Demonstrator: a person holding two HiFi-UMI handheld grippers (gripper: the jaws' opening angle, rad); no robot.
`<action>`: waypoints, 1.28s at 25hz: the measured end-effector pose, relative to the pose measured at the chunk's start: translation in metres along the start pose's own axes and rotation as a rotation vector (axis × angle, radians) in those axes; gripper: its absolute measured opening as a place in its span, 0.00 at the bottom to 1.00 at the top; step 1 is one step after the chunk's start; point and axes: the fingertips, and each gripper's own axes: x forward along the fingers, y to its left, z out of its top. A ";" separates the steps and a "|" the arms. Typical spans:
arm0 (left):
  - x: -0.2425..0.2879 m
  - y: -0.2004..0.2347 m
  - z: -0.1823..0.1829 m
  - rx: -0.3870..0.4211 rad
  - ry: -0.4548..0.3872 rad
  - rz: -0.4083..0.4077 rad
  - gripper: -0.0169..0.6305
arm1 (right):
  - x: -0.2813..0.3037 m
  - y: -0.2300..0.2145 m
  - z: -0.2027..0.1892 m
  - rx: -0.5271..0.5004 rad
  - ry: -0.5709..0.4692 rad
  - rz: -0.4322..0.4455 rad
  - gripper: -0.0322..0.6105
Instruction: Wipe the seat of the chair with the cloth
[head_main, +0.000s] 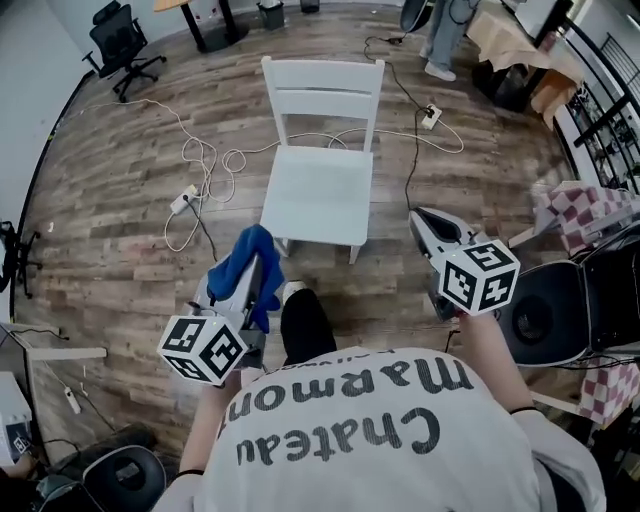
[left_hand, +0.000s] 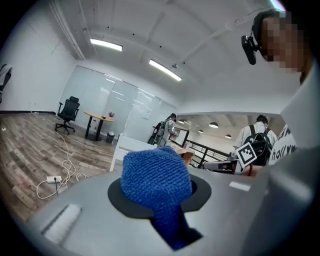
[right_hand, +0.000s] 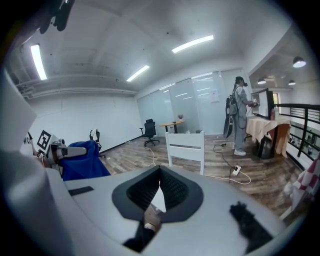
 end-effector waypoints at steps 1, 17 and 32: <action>0.012 0.009 0.008 -0.006 0.004 -0.017 0.16 | 0.008 -0.005 0.006 0.007 -0.003 -0.018 0.07; 0.174 0.137 0.131 0.114 0.074 -0.270 0.17 | 0.144 -0.041 0.101 0.113 -0.122 -0.255 0.07; 0.317 0.190 0.024 0.110 0.281 -0.339 0.17 | 0.221 -0.077 0.014 0.195 -0.104 -0.254 0.07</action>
